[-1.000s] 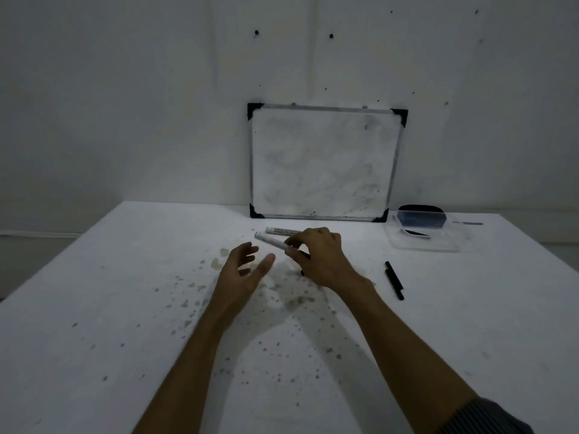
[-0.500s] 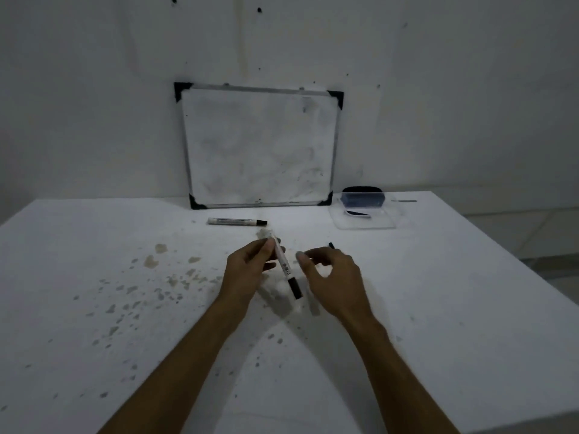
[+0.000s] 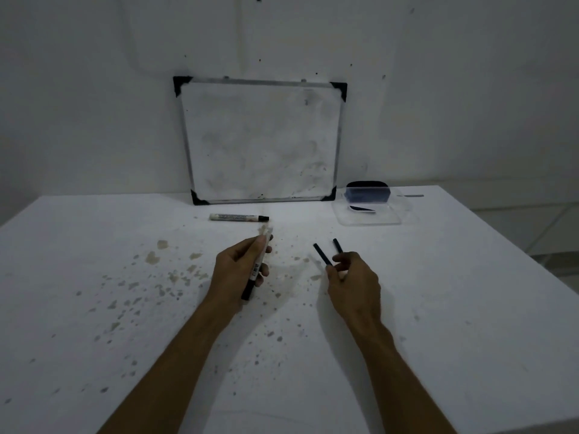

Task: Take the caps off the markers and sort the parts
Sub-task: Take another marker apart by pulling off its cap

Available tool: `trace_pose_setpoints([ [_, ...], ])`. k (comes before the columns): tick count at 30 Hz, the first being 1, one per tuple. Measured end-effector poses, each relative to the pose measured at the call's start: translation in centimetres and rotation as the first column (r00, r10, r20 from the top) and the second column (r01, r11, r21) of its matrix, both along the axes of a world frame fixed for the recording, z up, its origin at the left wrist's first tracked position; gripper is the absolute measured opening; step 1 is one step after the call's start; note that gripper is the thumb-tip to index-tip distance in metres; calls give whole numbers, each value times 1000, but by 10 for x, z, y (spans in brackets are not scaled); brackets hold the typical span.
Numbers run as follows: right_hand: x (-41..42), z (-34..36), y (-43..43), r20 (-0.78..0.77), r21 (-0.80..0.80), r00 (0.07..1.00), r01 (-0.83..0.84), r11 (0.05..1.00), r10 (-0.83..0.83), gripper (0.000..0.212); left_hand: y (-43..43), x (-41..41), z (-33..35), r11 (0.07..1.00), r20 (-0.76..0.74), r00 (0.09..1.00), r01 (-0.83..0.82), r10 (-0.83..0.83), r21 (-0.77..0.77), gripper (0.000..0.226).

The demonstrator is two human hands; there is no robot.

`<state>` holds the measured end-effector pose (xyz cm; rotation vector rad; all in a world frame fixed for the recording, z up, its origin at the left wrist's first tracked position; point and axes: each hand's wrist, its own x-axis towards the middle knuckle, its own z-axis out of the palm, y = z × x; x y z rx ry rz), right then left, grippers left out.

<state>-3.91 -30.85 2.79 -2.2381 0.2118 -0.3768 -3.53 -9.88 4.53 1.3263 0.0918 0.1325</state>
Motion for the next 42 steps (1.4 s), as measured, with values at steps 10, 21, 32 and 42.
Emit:
trace_pose_setpoints([
  [10, 49, 36, 52, 115, 615, 913, -376, 693, 392, 20, 54, 5, 12, 962, 76, 992, -113, 97, 250, 31],
  [21, 65, 3, 71, 121, 938, 933, -219, 267, 339, 24, 62, 14, 0, 927, 76, 997, -19, -11, 376, 28],
  [32, 62, -1, 73, 85, 841, 959, -215, 496, 271, 24, 60, 16, -13, 858, 141, 985, 10, -95, 513, 28],
  [42, 46, -6, 90, 315, 164, 855, -476, 864, 411, 25, 59, 16, -14, 890, 162, 986, -50, -28, 452, 29],
])
